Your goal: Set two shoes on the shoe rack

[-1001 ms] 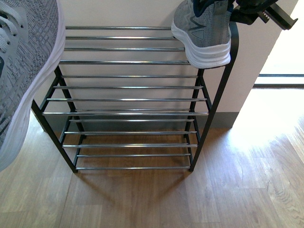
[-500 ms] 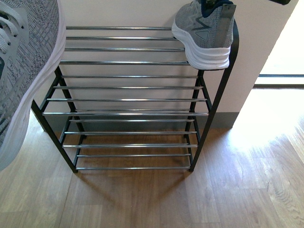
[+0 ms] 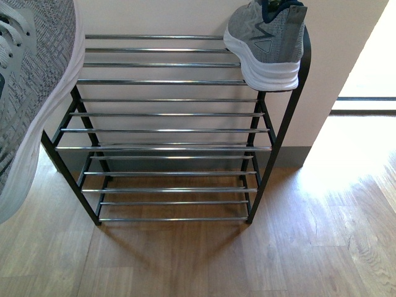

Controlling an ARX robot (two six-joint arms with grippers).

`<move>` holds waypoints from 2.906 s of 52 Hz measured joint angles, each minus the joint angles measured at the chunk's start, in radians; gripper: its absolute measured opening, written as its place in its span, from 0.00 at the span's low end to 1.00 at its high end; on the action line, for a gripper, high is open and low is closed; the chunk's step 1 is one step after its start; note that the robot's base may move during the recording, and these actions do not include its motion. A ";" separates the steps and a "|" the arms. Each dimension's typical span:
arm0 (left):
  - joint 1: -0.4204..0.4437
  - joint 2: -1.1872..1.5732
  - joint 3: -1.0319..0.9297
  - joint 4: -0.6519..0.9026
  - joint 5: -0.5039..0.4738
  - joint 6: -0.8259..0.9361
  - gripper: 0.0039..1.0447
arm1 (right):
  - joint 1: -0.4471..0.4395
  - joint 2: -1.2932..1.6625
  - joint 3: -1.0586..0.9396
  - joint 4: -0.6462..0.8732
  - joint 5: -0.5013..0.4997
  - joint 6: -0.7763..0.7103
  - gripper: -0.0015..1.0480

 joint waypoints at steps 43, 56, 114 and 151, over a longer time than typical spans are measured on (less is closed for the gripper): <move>0.000 0.000 0.000 0.000 -0.001 0.000 0.01 | -0.272 -0.464 -0.597 0.339 0.188 -0.354 0.55; 0.000 0.000 0.000 0.000 0.000 0.000 0.01 | -0.148 -0.620 -0.764 0.341 0.316 -0.386 0.11; 0.000 0.000 0.000 0.000 0.000 0.000 0.01 | 0.067 -1.148 -0.961 0.042 0.526 -0.392 0.01; 0.000 0.000 0.000 0.000 0.000 0.000 0.01 | 0.067 -1.395 -0.960 -0.212 0.526 -0.393 0.16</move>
